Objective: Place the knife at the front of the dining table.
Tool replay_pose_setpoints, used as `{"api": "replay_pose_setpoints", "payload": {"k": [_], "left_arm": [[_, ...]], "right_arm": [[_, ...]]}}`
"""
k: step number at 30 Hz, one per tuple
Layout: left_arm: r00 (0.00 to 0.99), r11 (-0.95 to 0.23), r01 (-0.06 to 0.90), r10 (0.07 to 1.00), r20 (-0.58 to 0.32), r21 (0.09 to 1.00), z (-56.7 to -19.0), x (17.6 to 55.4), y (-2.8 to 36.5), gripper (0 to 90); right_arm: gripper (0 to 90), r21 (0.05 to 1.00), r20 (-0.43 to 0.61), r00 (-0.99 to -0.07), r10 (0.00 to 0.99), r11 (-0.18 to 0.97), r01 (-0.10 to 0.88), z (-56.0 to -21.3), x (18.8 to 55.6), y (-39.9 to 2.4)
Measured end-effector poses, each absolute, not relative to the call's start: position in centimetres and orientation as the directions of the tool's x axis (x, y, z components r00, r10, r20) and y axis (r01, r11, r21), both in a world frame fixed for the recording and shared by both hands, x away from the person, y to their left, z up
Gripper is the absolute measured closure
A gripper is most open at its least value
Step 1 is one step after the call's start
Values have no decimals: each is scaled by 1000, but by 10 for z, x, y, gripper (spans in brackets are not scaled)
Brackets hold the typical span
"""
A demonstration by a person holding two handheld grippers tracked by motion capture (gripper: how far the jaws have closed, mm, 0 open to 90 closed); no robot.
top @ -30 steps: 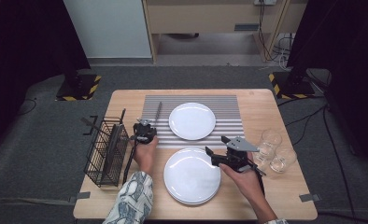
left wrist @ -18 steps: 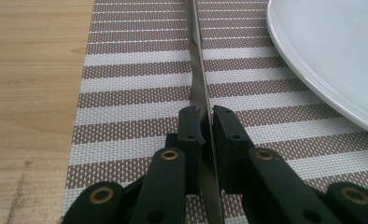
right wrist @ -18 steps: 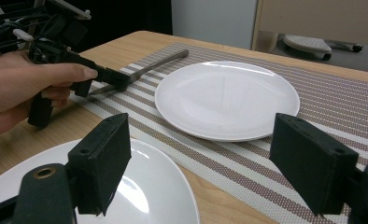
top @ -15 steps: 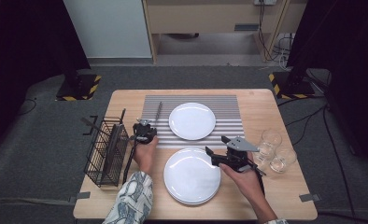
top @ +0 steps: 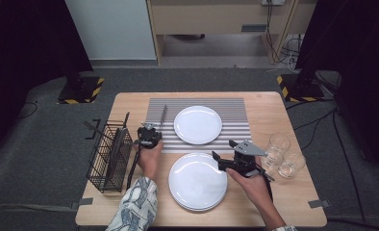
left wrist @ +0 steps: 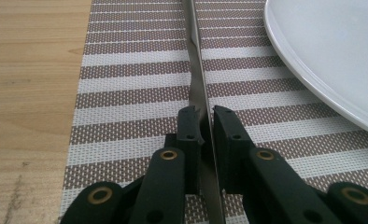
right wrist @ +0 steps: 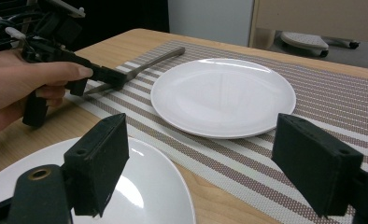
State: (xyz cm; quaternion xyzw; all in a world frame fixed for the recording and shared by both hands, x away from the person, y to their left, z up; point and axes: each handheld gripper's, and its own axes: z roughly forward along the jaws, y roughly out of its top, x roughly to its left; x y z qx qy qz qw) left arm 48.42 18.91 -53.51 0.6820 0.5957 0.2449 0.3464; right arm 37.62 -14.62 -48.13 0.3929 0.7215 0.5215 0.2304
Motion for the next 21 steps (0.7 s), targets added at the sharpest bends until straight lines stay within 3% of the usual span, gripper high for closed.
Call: {"api": "replay_pose_setpoints", "payload": {"k": [21], "left_arm": [[176,-53,643,981,-80,764,-535,483,188,783]], "right_arm": [[180,933,78,-579,812,145,329,-480,376,-149]]}}
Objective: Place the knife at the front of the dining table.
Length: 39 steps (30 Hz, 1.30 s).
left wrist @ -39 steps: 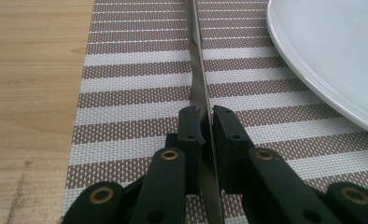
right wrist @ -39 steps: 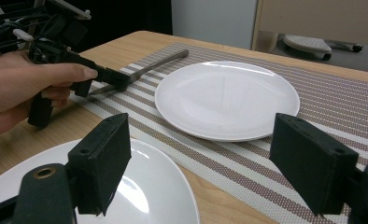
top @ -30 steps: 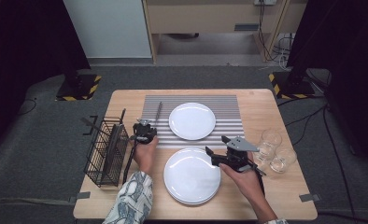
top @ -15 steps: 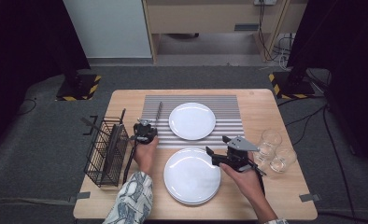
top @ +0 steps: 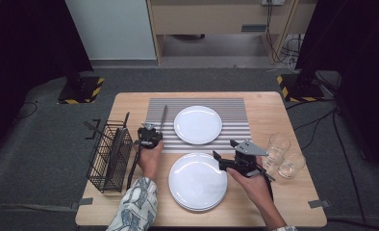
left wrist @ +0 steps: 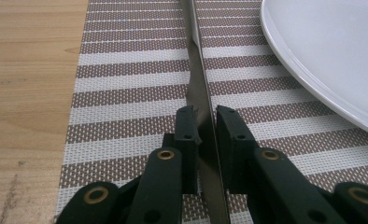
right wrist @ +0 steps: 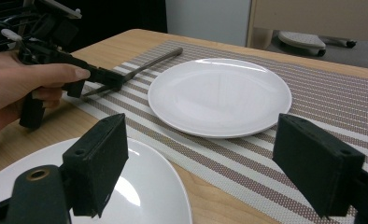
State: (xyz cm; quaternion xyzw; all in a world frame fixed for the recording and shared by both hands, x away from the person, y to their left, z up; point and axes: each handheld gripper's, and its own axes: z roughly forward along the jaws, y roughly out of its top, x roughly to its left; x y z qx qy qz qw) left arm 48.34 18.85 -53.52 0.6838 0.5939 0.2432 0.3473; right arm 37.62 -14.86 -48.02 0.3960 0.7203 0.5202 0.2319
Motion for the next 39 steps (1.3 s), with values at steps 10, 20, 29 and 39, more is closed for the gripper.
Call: {"api": "replay_pose_setpoints", "payload": {"k": [10,20,29,39], "left_arm": [[180,-54,644,980,-83,764,-535,483,187,761],[186,-56,643,979,-84,764,-535,483,187,740],[191,-59,642,978,-85,765,-535,483,186,712],[206,-60,641,974,-95,765,-535,483,186,668]], "right_arm": [[177,932,76,-579,812,149,331,-480,376,-148],[177,932,74,-579,812,151,331,-481,377,-148],[176,930,76,-578,812,151,335,-482,377,-148],[176,928,79,-579,811,153,341,-482,377,-147]]}}
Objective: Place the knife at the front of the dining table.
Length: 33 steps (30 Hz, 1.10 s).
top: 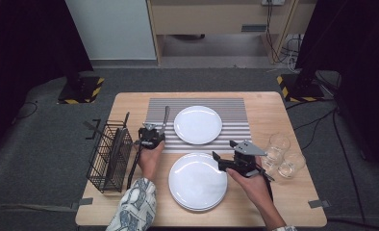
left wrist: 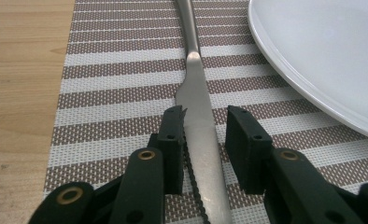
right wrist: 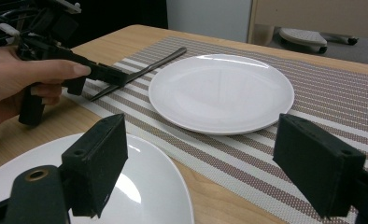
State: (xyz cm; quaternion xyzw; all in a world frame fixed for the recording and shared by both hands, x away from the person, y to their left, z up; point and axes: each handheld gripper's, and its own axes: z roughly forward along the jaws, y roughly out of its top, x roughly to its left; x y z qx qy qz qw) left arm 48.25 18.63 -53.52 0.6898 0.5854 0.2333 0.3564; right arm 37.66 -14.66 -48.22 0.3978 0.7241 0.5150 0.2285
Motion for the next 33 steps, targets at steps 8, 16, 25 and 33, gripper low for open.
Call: {"api": "replay_pose_setpoints", "payload": {"k": [8,16,25,33], "left_arm": [[219,-73,639,971,-90,765,-535,480,181,659],[213,-69,642,973,-91,764,-535,480,181,691],[216,-69,642,972,-94,763,-535,480,182,694],[220,-74,642,971,-91,763,-535,480,182,695]], "right_arm": [[176,929,76,-581,810,154,337,-482,376,-147],[176,930,77,-579,812,151,335,-481,376,-148],[175,930,77,-581,810,153,336,-481,376,-147],[175,930,76,-582,810,153,334,-481,376,-148]]}}
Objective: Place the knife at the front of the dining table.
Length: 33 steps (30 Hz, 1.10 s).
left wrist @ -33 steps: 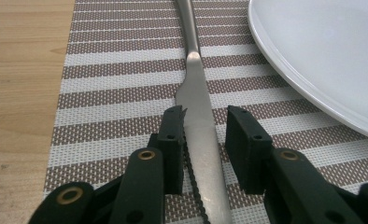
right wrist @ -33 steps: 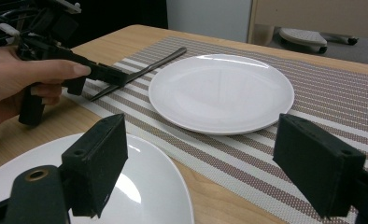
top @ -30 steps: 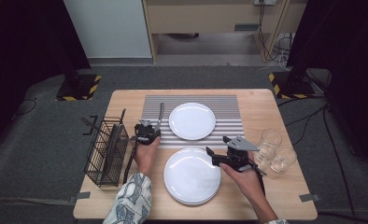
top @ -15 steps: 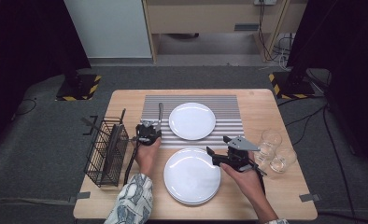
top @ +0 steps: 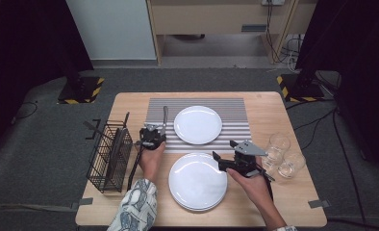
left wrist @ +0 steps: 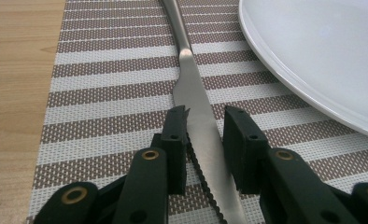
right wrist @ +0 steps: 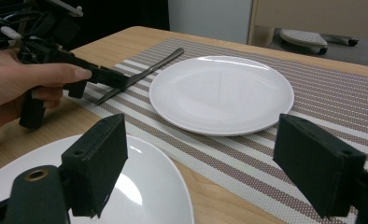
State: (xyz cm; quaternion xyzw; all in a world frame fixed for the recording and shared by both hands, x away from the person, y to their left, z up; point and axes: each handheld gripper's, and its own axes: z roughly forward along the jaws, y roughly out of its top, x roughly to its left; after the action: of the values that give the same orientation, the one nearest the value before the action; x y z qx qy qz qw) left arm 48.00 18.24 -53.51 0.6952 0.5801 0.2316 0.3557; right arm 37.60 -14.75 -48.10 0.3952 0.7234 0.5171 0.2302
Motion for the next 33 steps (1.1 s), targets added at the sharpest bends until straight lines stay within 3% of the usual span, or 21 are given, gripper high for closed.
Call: {"api": "replay_pose_setpoints", "payload": {"k": [33], "left_arm": [[217,-86,638,974,-71,765,-535,479,183,686]], "right_arm": [[174,927,75,-583,809,158,339,-483,377,-146]]}}
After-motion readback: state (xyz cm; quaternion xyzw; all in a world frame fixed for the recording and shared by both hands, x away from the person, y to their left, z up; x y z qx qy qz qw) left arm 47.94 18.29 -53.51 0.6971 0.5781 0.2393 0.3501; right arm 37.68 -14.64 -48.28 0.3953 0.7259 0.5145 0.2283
